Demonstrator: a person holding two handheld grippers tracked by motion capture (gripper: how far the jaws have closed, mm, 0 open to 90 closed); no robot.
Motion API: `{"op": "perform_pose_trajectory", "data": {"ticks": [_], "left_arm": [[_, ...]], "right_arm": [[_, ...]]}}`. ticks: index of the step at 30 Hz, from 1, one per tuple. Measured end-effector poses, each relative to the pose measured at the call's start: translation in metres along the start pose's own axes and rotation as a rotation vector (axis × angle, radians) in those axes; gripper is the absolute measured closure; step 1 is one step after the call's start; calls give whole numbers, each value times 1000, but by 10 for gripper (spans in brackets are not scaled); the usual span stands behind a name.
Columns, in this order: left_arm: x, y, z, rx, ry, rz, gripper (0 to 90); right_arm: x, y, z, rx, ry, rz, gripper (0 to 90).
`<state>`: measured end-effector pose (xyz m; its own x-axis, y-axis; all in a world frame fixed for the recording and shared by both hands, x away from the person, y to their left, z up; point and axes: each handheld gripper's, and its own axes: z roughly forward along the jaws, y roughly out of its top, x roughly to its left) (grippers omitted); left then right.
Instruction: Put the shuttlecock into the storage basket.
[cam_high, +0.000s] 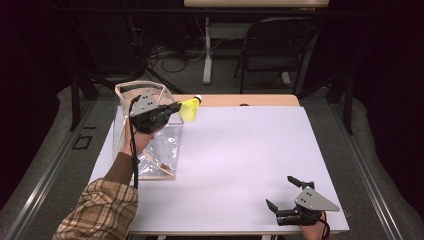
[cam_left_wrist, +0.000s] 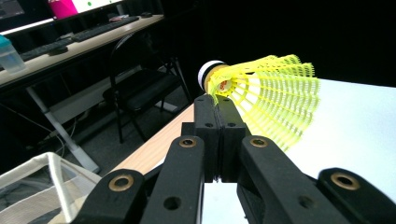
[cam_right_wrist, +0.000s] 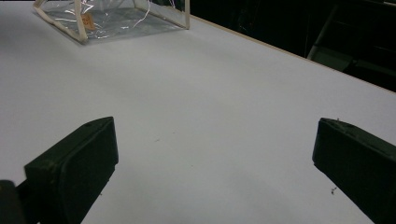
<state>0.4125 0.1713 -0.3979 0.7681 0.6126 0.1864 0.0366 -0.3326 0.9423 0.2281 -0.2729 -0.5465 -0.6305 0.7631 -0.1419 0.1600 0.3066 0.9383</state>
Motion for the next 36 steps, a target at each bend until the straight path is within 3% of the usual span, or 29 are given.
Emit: {"op": "perform_pose_trajectory", "data": {"ticks": [36], "left_arm": [[19, 0, -20, -13, 78, -11, 898]], "right_arm": [[0, 0, 1, 5, 0, 1, 0]]}}
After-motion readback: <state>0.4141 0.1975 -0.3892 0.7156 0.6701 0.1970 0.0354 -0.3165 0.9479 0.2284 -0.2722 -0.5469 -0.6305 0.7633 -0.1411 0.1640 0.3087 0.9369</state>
